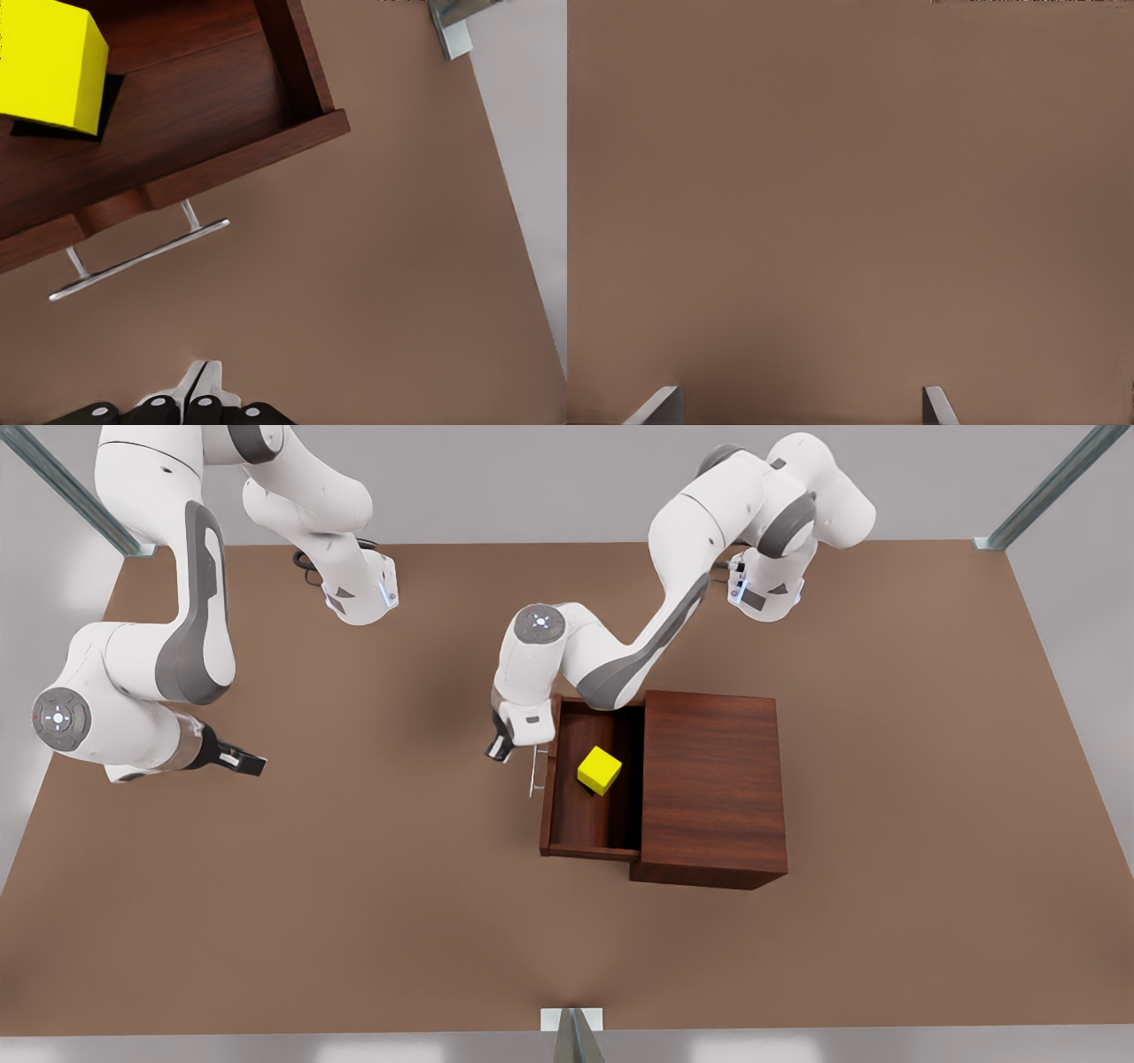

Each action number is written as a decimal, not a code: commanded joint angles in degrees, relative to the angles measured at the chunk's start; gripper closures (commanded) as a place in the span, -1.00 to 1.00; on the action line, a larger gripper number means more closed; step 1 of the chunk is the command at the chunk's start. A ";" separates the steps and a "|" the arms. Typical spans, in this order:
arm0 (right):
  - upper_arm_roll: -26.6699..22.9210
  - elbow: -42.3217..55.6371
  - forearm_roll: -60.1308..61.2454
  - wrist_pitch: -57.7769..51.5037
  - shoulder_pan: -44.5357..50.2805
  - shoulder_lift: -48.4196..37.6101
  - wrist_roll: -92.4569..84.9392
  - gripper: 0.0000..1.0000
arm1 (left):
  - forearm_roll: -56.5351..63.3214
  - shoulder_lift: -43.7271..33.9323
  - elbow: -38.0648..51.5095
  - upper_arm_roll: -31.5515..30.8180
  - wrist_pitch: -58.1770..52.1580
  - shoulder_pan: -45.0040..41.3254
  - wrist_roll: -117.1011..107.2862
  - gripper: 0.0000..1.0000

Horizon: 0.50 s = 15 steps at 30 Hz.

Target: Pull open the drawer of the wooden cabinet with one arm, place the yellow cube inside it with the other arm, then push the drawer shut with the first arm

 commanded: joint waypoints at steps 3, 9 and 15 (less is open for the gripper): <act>0.00 0.04 0.05 -0.04 -0.07 -0.06 -13.96 -1.00 | 3.45 2.57 -0.81 1.17 5.94 -1.53 -51.60 1.00; 0.00 0.04 -0.04 -0.04 -0.07 0.03 -13.88 -1.00 | 4.95 5.56 -0.81 1.17 6.03 -1.79 -50.28 1.00; 0.00 0.04 -0.04 -0.04 0.02 0.38 -13.88 -1.00 | 9.61 5.73 -1.42 1.09 1.10 -2.14 -44.75 1.00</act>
